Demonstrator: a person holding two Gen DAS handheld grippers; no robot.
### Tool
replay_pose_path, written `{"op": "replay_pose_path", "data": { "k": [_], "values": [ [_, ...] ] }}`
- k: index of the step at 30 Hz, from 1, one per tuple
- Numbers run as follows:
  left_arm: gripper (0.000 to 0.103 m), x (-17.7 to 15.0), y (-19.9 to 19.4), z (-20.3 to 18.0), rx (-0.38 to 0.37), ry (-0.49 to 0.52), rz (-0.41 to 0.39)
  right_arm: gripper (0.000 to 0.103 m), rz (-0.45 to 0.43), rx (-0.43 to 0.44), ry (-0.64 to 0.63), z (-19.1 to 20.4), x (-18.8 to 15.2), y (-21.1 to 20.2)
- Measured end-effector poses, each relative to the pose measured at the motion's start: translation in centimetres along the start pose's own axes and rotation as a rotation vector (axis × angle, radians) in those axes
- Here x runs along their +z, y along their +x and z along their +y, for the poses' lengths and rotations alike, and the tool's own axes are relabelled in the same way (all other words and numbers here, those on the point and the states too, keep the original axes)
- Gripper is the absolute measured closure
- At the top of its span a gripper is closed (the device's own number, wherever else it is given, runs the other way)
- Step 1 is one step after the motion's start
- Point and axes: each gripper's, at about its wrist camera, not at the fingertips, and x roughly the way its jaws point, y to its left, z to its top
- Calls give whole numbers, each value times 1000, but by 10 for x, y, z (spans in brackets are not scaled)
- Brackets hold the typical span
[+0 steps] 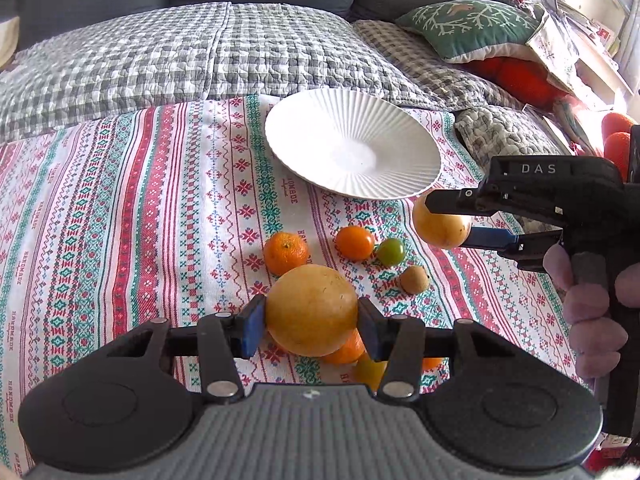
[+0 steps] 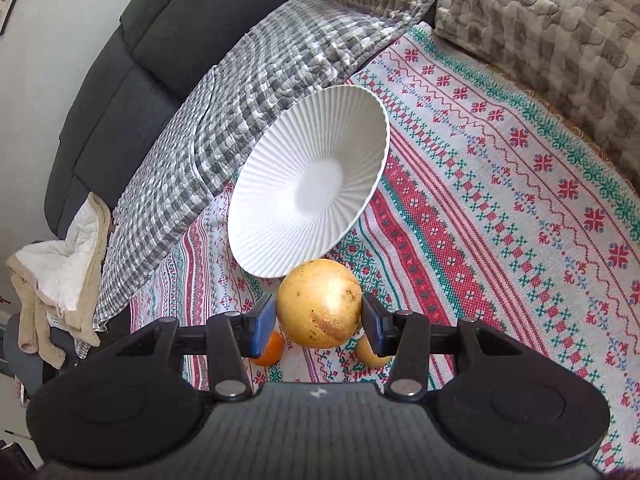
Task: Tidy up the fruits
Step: 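Lower both fruits into the white bowl and open both tools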
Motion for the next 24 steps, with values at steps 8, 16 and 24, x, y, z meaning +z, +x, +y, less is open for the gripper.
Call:
{"op": "replay_pose_path", "data": {
  "k": [8, 16, 24],
  "values": [
    [64, 61, 49, -23, 4, 106, -63, 60, -42, -45, -5, -2, 38, 13],
    [64, 102, 104, -29, -4, 186, -120, 60, -18, -67, -15, 9, 72, 53],
    [64, 113, 138, -36, 22, 269, -113, 60, 8, -135, -40, 16, 88, 85]
  ]
}}
